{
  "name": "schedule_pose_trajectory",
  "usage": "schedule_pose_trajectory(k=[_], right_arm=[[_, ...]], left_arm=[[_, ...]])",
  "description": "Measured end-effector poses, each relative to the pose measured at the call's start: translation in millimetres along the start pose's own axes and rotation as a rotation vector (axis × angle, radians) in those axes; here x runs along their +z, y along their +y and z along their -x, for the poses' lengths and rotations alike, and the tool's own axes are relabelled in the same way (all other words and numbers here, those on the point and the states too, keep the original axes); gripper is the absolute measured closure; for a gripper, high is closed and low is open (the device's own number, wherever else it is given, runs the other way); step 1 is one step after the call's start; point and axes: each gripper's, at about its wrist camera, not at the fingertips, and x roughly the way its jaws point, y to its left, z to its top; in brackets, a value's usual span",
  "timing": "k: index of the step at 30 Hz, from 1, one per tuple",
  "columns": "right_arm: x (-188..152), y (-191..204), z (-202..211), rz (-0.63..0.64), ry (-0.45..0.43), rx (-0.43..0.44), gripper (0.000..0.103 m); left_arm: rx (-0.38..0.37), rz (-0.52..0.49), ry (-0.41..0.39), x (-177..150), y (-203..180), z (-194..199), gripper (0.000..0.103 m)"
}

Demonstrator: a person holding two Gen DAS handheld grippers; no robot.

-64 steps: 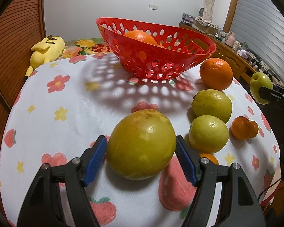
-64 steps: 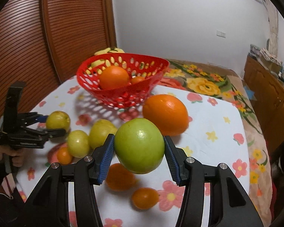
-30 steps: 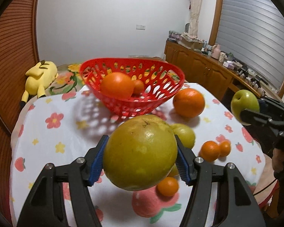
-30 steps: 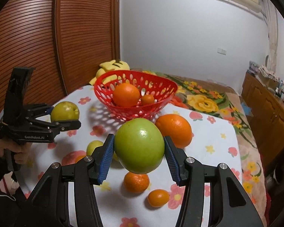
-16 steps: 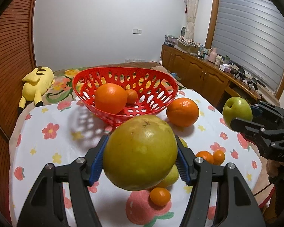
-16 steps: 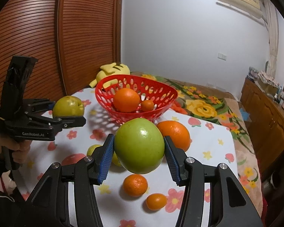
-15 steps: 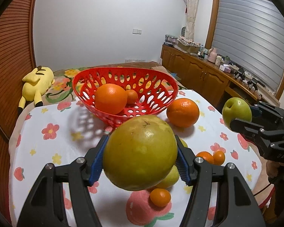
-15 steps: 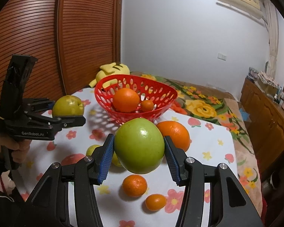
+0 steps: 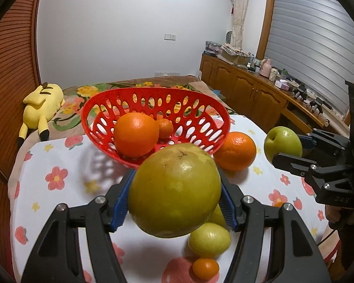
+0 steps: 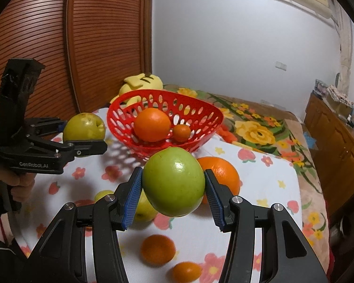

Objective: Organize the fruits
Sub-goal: 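Carry the green apple and pomelo over the red basket with both tools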

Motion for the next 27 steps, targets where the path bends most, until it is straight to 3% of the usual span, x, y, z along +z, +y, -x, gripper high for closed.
schedule_pose_trajectory(k=[27], right_arm=[[56, -30, -73, 0.061, 0.061, 0.084, 0.050]], left_arm=[[-0.021, -0.002, 0.027, 35, 12, -40, 0.039]])
